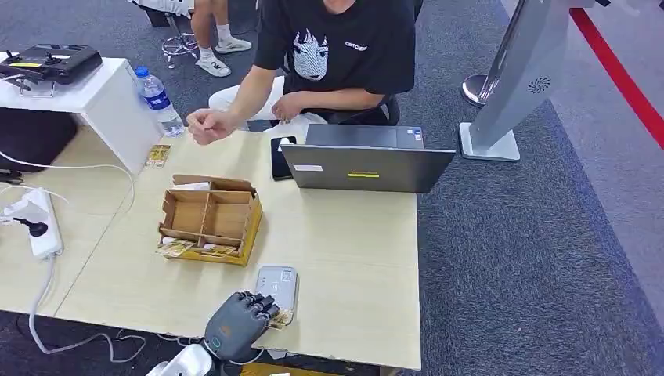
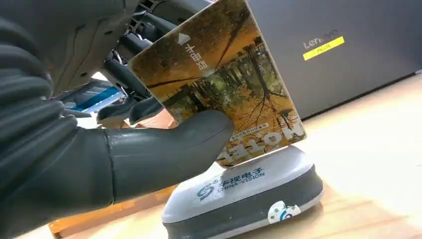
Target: Pass the card to the sensor for recognition and then transmit it.
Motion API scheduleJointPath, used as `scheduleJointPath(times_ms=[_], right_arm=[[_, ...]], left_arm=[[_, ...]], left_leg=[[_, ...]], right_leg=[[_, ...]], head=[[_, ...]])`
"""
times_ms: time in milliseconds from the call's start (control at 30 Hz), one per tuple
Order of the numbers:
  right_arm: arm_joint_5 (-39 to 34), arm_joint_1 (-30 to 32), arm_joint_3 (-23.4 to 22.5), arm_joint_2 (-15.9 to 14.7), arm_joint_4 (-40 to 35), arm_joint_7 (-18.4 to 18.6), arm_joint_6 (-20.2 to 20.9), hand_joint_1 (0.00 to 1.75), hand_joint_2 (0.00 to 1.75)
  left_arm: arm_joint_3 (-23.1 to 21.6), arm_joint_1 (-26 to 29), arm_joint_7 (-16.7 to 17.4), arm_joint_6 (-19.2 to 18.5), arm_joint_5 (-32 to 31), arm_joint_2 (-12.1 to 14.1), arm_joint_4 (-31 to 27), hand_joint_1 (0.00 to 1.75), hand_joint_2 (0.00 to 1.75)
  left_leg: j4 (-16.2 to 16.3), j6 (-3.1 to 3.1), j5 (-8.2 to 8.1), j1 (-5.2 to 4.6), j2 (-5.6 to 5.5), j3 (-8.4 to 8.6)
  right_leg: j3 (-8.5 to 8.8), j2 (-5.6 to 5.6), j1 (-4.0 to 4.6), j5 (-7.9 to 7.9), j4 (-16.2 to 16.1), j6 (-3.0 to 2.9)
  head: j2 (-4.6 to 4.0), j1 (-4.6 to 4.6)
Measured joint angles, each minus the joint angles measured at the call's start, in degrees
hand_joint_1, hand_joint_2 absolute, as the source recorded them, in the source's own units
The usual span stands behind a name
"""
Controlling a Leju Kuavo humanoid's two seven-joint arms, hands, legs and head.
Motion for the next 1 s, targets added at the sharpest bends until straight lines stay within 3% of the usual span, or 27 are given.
scheduleJointPath(times_ms=[100, 167, 267, 433, 633, 1000], right_arm=[[-0.44, 0.01, 0.0, 0.0, 0.02, -0.11, 0.66, 0.0, 1.75], [-1.42, 0.02, 0.02, 0.02, 0.02, -0.26, 0.72, 0.0, 1.75], [-2.76, 0.01, 0.59, 0.02, 0.02, -0.33, -0.09, 0.0, 1.75], [-3.08, -0.08, 1.9, 0.02, 0.0, 0.41, -0.09, 0.0, 1.75], [-0.28, -0.23, 2.58, 0.02, 0.02, 0.15, -0.02, 0.0, 1.75], [2.12, -0.23, 2.58, 0.02, 0.07, -0.37, 0.57, 0.0, 1.75]], left_arm=[[0.55, 0.16, 0.7, 2.56, -0.02, -0.46, -0.55, 1.75, 1.75], [2.63, 0.89, -0.64, 3.04, 0.77, -1.27, -3.37, 1.75, 1.75], [6.89, 0.92, -3.02, 1.0, 1.73, -2.95, -9.29, 1.75, 1.75], [11.57, -1.75, -5.63, -2.58, 2.27, -3.82, -13.78, 1.75, 1.75], [17.42, -10.29, -5.35, -5.97, 2.75, -3.47, -14.14, 1.75, 1.75], [20.3, -14.43, -4.13, -7.37, 2.67, -3.06, -14.19, 1.75, 1.75]], left_leg=[[0.0, 0.0, 0.0, 0.0, 0.0, 0.01], [0.01, 0.0, 0.01, 0.0, 0.0, 0.02], [0.01, -0.01, 0.04, 0.0, -0.04, 0.02], [0.03, -0.02, 0.05, 0.0, -0.03, 0.03], [0.01, -0.1, 0.19, 0.03, -0.13, 0.03], [0.02, -0.11, 0.19, 0.03, -0.12, -0.01]], right_leg=[[0.0, 0.01, 0.0, 0.0, 0.0, 0.0], [-0.02, 0.01, 0.0, 0.0, 0.0, 0.0], [-0.01, -0.02, 0.0, 0.0, 0.0, 0.0], [-0.05, -0.02, 0.0, 0.02, 0.0, -0.02], [0.02, -0.09, 0.04, 0.08, 0.05, -0.1], [-0.04, -0.07, 0.04, 0.08, 0.03, -0.1]], head=[[0.0, 0.0], [0.0, -0.02], [0.02, 0.02], [0.0, 0.0], [0.0, -0.02], [0.0, 0.0]])
